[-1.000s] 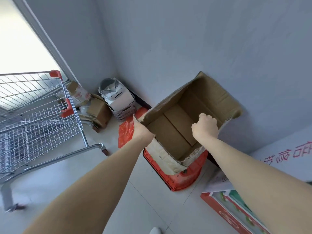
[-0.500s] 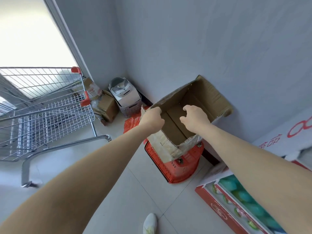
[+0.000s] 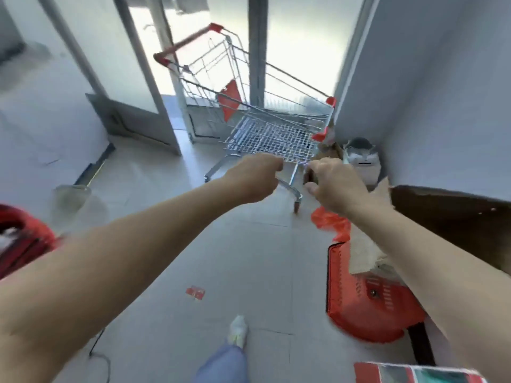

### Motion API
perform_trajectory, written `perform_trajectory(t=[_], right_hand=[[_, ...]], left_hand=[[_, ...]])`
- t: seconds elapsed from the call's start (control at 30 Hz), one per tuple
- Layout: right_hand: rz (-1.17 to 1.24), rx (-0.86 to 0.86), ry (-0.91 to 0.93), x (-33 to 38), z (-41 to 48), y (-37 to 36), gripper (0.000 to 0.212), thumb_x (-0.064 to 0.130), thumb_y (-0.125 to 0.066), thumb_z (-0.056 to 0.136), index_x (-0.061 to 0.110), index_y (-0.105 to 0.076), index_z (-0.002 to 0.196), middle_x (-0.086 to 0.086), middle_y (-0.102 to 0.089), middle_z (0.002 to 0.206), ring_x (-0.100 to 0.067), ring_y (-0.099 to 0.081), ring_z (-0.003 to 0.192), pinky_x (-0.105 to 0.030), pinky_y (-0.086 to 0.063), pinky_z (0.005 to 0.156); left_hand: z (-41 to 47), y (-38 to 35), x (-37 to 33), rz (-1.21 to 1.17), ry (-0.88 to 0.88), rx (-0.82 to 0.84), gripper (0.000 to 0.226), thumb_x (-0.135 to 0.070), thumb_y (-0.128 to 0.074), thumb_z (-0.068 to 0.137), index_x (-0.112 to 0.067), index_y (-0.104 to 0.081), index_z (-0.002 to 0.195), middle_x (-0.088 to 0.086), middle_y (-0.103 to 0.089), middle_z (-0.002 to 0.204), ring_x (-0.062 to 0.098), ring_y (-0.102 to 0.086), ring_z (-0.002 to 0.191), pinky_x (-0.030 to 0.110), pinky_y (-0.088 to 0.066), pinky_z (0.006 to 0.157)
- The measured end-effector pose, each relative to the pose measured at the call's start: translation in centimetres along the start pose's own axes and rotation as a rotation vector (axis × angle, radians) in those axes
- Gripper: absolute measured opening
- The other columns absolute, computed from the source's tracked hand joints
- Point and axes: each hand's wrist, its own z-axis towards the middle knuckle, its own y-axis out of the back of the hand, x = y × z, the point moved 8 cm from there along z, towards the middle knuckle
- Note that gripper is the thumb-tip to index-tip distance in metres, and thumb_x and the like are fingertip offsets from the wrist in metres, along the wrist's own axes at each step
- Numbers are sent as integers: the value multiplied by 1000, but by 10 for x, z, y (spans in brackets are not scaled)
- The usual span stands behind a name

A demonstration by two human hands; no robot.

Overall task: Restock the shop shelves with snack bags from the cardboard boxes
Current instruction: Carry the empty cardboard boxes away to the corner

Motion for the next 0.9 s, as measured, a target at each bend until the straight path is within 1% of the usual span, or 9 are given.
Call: perform_trajectory(t=[0.13, 0.27, 0.37, 0.43, 0.53, 0.6, 0.67, 0.8, 0.9], right_hand=[[-44, 11, 367, 163, 5, 5, 38, 26, -56, 91, 10, -55, 126, -13, -59, 125, -33, -51, 118, -40, -42, 97], [-38, 14, 714, 336, -28, 3, 40, 26, -53, 94, 14, -51, 132, -8, -55, 131, -30, -48, 123, -38, -38, 98], [-35, 42, 964, 466, -81, -6, 42, 27, -52, 94, 15, -49, 134, -8, -53, 135, -28, -43, 127, -38, -34, 102], [-37, 38, 1131, 552, -127, -13, 42, 26, -54, 92, 15, -50, 133, -9, -53, 135, -29, -44, 127, -38, -35, 102], [-50, 17, 1372, 668, -209, -19, 33, 20, -50, 90, 13, -56, 122, -9, -57, 126, -30, -48, 119, -40, -36, 101], [-52, 27, 1502, 731, -265, -23, 30, 20, -50, 91, 10, -57, 118, -9, -58, 124, -30, -49, 117, -39, -37, 96], [-55, 28, 1619, 785, -316, -27, 28, 20, -49, 91, 10, -57, 116, -9, -59, 121, -30, -50, 116, -37, -38, 91], [-43, 97, 1793, 863, -397, -42, 34, 21, -47, 94, 13, -54, 126, -7, -57, 123, -27, -48, 118, -37, -37, 97], [-49, 110, 1893, 913, -435, -52, 33, 24, -47, 95, 15, -53, 126, -6, -56, 125, -26, -48, 119, -36, -36, 99]], left_hand=[[-117, 39, 108, -4, 294, -141, 31, -18, -51, 93, -15, -54, 124, 8, -59, 125, 29, -54, 113, 35, -46, 91], [-270, 58, 208, 15, 632, -234, 31, -17, -49, 92, -13, -55, 123, 8, -58, 123, 30, -51, 116, 38, -44, 94], [-404, 65, 261, 60, 894, -287, 33, -16, -48, 92, -12, -54, 124, 13, -58, 122, 33, -56, 112, 39, -47, 90], [-495, 65, 286, 22, 1057, -323, 35, -16, -50, 89, -12, -54, 124, 14, -60, 119, 33, -59, 108, 39, -49, 87], [-625, 61, 312, -36, 1296, -385, 25, -15, -52, 88, -12, -59, 112, 11, -63, 109, 31, -59, 101, 37, -50, 81], [-706, 56, 321, -54, 1441, -422, 23, -15, -51, 90, -13, -59, 112, 10, -63, 107, 28, -59, 97, 36, -50, 77], [-776, 50, 325, -59, 1547, -444, 24, -16, -51, 92, -13, -58, 114, 9, -63, 110, 26, -59, 98, 37, -51, 79], [-879, 33, 328, -114, 1726, -489, 22, -17, -52, 91, -9, -59, 110, 11, -63, 107, 28, -58, 98, 42, -49, 85], [-927, 28, 338, -142, 1821, -522, 23, -16, -52, 91, -6, -60, 109, 12, -64, 108, 29, -59, 98, 43, -50, 86]])
